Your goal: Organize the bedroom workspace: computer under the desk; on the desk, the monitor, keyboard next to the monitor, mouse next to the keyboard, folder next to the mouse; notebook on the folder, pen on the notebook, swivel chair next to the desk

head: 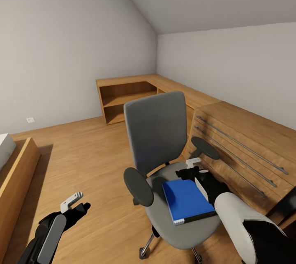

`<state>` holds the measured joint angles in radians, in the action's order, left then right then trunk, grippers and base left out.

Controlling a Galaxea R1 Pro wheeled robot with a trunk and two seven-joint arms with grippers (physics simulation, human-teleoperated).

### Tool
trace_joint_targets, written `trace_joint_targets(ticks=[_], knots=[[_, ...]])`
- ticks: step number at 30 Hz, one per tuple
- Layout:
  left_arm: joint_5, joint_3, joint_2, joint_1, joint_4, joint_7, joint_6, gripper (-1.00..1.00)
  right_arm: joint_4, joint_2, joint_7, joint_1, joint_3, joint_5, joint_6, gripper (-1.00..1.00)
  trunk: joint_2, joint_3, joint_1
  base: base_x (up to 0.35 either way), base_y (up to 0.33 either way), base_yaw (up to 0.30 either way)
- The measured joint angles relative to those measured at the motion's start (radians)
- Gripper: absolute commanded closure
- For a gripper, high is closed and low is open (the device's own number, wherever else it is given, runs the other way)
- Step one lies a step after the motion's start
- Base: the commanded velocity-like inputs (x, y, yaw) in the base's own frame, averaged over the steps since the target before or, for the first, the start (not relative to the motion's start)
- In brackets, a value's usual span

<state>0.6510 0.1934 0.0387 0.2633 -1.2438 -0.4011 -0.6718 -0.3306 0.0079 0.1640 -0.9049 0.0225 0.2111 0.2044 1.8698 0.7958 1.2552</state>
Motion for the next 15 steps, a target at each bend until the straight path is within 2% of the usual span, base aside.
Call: trace_joint_targets(ticks=[7, 13, 15], knots=[[0.000, 0.001, 0.002, 0.000, 0.015, 0.002, 0.002, -1.00, 0.003, 0.005, 0.000, 0.000, -0.004, 0.002, 0.000, -1.00, 0.000, 0.000, 0.000, 0.146, 0.000, 0.000], [-0.004, 0.004, 0.002, 0.000, 0.013, -0.003, 0.000, -1.00, 0.005, 0.006, 0.000, 0.000, -0.005, 0.003, 0.000, -1.00, 0.000, 0.000, 0.000, 0.027, 0.000, 0.000], [-0.003, 0.010, 0.002, 0.000, 0.011, -0.004, 0.000, -1.00, 0.005, 0.006, 0.000, 0.000, -0.005, 0.003, 0.001, -1.00, 0.014, 0.006, 0.008, 0.003, 0.000, 0.000]])
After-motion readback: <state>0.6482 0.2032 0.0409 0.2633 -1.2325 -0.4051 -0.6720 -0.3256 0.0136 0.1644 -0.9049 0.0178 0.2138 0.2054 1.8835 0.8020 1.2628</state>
